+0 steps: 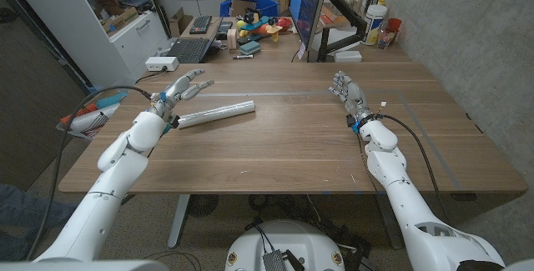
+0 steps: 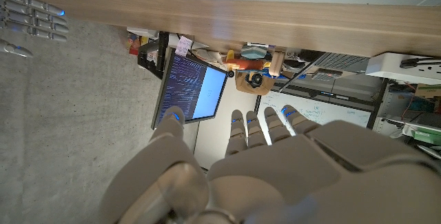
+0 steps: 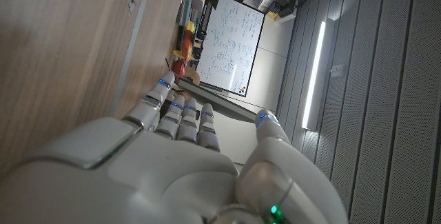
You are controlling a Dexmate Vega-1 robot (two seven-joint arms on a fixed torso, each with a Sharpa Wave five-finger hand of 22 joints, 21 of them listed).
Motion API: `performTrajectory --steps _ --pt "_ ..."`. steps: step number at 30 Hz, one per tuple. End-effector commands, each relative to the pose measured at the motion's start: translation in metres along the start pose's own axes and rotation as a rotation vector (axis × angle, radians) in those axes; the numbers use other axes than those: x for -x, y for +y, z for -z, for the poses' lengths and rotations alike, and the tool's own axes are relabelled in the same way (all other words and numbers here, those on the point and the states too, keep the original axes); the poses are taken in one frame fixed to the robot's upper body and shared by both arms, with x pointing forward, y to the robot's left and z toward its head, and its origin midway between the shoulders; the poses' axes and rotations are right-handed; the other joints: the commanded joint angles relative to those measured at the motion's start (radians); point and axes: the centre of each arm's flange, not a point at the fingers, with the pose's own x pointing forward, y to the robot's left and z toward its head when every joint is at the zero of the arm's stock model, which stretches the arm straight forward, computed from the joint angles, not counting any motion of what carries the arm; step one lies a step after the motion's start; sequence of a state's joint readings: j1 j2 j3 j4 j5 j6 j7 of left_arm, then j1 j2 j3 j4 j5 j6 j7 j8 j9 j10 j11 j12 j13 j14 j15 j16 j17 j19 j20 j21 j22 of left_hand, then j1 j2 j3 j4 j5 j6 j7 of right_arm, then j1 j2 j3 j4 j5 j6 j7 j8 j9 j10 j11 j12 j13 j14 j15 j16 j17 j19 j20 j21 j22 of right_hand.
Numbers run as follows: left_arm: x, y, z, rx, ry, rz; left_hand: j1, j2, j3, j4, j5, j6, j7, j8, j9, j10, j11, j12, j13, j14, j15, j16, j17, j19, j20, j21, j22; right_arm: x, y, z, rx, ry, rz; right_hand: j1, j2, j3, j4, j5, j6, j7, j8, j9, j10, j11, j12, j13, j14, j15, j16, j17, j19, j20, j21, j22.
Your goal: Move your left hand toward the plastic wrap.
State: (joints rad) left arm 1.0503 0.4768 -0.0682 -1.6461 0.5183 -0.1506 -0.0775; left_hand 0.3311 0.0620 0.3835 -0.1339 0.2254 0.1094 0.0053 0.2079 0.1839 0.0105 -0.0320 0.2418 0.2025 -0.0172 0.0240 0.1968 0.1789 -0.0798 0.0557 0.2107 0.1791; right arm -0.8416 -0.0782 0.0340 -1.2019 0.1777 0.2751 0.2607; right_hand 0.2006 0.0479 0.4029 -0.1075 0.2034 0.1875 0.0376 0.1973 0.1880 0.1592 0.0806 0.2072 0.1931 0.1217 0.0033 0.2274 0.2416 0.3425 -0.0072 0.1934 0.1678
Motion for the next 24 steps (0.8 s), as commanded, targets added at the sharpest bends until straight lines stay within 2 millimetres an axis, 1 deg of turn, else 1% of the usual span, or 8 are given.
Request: performTrajectory --steps 1,11,13,15,19,24 --pt "-0.0049 0.003 -0.0071 -0.071 -0.003 0.014 0.013 -0.002 0.003 -0.008 -0.002 0.007 -0.006 0.0 0.002 0.007 -0.003 0.002 0.002 0.005 0.0 0.001 0.004 -0.004 0.013 -0.001 0.002 0.0015 -0.0017 -0.001 -0.001 -0.004 0.006 0.006 0.002 -0.004 0.002 0.0 0.0 -0.003 0.001 0.004 0.01 0.0 0.0 0.002 0.012 0.002 0.003 0.0 0.008 -0.003 0.008 0.003" --pt "-0.0048 0.0032 -0.012 -0.132 0.0 0.028 0.021 -0.001 0.005 -0.012 -0.006 0.01 -0.006 -0.001 0.002 0.01 -0.005 0.001 0.003 0.011 0.001 0.001 0.004 0.001 0.025 0.0 0.003 0.0005 -0.0017 -0.0011 0.001 -0.003 0.001 0.005 0.002 -0.004 0.002 0.001 0.002 -0.003 0.001 0.004 0.011 0.001 0.0 0.002 0.013 0.003 0.002 0.0 0.006 -0.001 0.006 0.003" --pt "-0.0047 0.0041 -0.013 -0.142 -0.001 0.028 0.024 -0.002 0.006 -0.013 -0.008 0.012 -0.011 -0.001 0.002 0.013 -0.005 0.002 0.003 0.013 0.0 0.001 0.004 0.005 0.037 0.001 0.003 0.0 -0.0013 -0.0015 0.002 -0.004 0.001 0.005 0.002 -0.005 0.002 0.001 0.001 -0.002 0.001 0.004 0.011 0.0 0.0 0.002 0.012 0.004 0.001 0.0 0.005 -0.001 0.005 0.003" --pt "-0.0048 0.0053 -0.0139 -0.151 0.0 0.029 0.027 -0.002 0.006 -0.014 -0.008 0.013 -0.016 -0.001 0.002 0.014 -0.004 0.002 0.003 0.015 0.001 0.002 0.004 0.007 0.041 0.002 0.003 -0.0003 -0.0011 -0.0018 0.002 -0.005 0.001 0.005 0.002 -0.005 0.002 0.001 0.002 -0.002 0.001 0.004 0.01 -0.001 -0.001 0.002 0.011 0.004 0.0 -0.001 0.004 -0.001 0.005 0.003" --pt "-0.0056 0.0066 -0.0153 -0.18 0.001 0.035 0.03 -0.003 0.007 -0.016 -0.01 0.016 -0.023 -0.001 0.002 0.015 0.001 0.001 0.003 0.019 0.0 0.003 0.004 0.008 0.041 0.002 0.004 -0.0004 -0.0012 -0.0019 0.003 -0.005 0.002 0.004 0.002 -0.005 0.002 0.001 0.002 -0.001 0.001 0.004 0.01 -0.002 -0.001 0.002 0.007 0.005 -0.001 -0.001 0.002 -0.002 0.004 0.003" --pt "-0.0079 0.0067 -0.0166 -0.208 0.0 0.044 0.032 -0.004 0.008 -0.017 -0.011 0.018 -0.025 0.0 0.002 0.016 -0.002 0.001 0.003 0.021 0.0 0.003 0.004 0.008 0.041 0.001 0.004 0.0009 -0.0018 -0.0021 0.003 -0.006 0.004 0.004 0.002 -0.005 0.001 0.001 0.003 0.0 0.002 0.004 0.01 -0.002 -0.002 0.002 0.006 0.005 -0.002 -0.001 0.002 -0.002 0.003 0.003"
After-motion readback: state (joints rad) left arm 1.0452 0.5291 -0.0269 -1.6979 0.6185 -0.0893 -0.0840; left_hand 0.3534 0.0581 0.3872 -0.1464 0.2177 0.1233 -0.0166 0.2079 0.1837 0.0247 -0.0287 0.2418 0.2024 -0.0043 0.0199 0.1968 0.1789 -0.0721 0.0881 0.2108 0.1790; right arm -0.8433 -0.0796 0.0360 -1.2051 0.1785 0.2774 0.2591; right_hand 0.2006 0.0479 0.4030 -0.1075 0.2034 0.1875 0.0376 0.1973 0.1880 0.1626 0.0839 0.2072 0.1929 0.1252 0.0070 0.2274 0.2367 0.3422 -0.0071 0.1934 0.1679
